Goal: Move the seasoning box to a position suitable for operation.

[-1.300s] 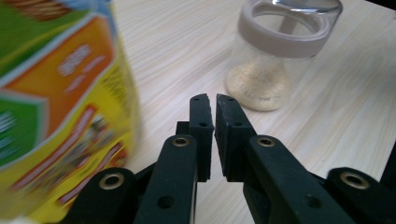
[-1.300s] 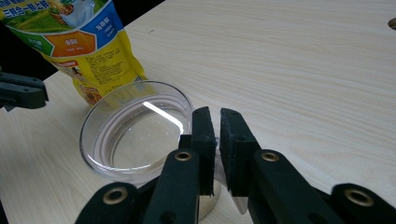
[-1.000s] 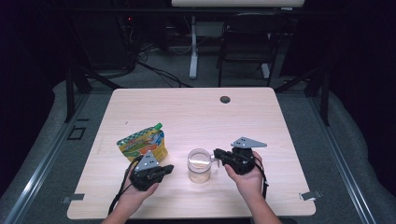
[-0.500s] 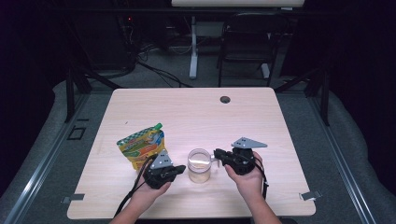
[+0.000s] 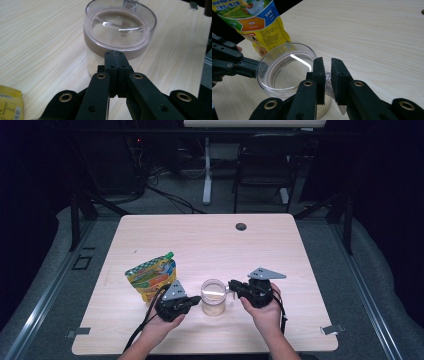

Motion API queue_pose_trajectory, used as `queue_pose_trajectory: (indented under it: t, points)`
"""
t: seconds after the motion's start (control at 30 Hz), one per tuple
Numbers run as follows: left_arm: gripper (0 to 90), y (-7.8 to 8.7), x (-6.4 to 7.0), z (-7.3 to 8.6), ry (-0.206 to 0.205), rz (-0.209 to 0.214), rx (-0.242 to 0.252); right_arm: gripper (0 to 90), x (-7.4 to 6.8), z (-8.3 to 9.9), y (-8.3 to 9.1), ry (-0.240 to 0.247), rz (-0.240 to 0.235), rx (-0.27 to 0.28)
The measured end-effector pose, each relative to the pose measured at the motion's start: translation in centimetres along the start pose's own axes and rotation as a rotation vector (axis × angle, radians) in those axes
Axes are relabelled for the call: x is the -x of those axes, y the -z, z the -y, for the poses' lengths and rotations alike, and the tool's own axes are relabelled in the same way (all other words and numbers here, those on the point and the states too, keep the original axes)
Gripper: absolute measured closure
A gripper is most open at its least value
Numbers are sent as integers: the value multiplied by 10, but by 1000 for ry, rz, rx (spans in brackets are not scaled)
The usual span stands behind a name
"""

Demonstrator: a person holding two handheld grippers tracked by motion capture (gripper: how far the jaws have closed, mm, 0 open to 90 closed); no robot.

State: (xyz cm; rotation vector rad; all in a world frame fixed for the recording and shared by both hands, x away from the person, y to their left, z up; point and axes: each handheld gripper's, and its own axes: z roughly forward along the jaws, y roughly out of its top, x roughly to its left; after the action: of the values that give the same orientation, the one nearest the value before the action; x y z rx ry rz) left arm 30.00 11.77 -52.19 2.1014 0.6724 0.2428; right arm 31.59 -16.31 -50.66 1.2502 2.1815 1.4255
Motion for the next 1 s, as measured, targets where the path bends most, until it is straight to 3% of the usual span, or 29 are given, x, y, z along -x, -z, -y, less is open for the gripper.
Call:
queue_pose_trajectory:
  t: [0.17,0.33,0.63,1.0]
  points:
    - [900,1,2,-4,-15,6,10,811,-1,1,1,-8,3,11]
    - [899,2,1,-7,-21,10,17,762,-4,3,5,19,0,13]
    - [896,1,1,-18,-28,23,38,551,-12,8,16,113,12,43]
    - [892,2,1,-34,-36,30,44,426,-24,15,21,190,-6,33]
